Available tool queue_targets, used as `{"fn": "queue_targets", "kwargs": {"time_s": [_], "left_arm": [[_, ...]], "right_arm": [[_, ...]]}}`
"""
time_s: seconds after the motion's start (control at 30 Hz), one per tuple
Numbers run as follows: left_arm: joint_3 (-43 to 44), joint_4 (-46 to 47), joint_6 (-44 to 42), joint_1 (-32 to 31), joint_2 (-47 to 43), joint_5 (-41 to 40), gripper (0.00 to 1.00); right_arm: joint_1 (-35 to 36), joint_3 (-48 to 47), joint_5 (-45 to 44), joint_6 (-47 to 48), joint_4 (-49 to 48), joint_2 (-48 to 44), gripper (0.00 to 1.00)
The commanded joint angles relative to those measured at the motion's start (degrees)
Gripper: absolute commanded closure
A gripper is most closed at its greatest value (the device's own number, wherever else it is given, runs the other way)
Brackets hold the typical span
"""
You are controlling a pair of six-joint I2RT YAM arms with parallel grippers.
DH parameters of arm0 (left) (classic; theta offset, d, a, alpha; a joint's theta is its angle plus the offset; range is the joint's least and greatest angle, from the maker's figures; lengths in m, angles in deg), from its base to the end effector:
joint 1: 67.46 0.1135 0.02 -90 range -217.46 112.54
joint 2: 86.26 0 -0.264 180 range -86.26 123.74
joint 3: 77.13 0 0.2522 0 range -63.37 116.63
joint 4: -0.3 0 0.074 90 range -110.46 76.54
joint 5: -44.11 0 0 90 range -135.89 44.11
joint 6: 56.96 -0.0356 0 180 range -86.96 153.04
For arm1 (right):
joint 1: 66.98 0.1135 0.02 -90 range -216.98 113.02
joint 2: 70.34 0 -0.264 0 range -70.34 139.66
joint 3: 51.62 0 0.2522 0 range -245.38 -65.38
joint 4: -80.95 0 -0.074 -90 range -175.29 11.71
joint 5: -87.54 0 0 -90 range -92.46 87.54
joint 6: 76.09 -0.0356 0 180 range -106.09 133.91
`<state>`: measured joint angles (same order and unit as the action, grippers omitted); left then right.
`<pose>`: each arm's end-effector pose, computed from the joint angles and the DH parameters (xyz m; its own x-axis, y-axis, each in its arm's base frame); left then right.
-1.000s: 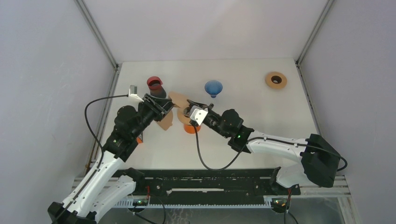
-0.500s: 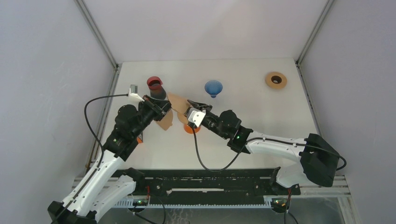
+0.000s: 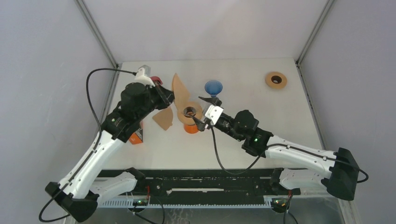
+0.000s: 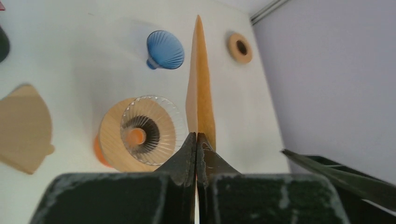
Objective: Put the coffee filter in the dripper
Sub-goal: Place the coffee filter in the coffee dripper.
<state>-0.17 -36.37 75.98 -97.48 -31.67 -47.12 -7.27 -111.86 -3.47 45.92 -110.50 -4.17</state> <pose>0.1791 -0.1026 0.3976 -0.4850 -0.5063 -0.7130 0.2073 0.7255 -0.6562 0.1384 0.2357 0.3395 0.4941 -0.2049 -0.8449 -0.6989 0.4845 -0.5262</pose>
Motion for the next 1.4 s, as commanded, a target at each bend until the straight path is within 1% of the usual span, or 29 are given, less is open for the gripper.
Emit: {"fn": "queue_targets", "kwargs": {"time_s": [0.0,0.17,0.33,0.43,0.63,0.8,0.93,1.17,1.37], "left_arm": [[9.94,-12.01,-11.27,-4.25,5.56,-7.03,1.00],[16.20,-19.02,-15.91,-8.81,10.21,-15.43,1.00],[20.11,-22.23,-19.36,-12.91,13.68,-21.34,1.00],[22.12,-23.91,-21.58,-15.71,15.84,-25.47,1.00],[23.61,-23.56,-26.17,-21.76,18.55,-33.87,1.00],[24.52,-22.96,-30.15,-25.68,20.67,-40.43,1.00],[25.02,-22.34,-32.95,-27.72,21.88,-44.18,1.00],[25.22,-20.68,-34.17,-29.28,22.11,-45.88,1.00],[25.57,-20.26,-34.91,-30.57,23.36,-47.10,1.00]], "right_arm": [[-1.40,-0.67,0.81,-9.91,3.63,-4.08,0.20],[-4.89,-4.64,-0.02,-19.90,10.65,-5.72,0.18],[-7.58,-12.61,-1.81,-29.51,22.13,-3.11,0.18],[-9.04,-15.46,-1.87,-34.43,25.80,-1.63,0.17],[-13.90,-18.93,1.14,-44.46,28.33,0.59,0.16],[-16.06,-22.12,3.82,-48.92,30.11,3.00,0.16],[-17.08,-22.47,5.77,-51.52,29.19,4.27,0.16],[-18.46,-22.45,9.10,-55.48,27.99,6.50,0.16],[-19.30,-22.49,12.43,-58.94,25.13,8.28,0.16]]}}
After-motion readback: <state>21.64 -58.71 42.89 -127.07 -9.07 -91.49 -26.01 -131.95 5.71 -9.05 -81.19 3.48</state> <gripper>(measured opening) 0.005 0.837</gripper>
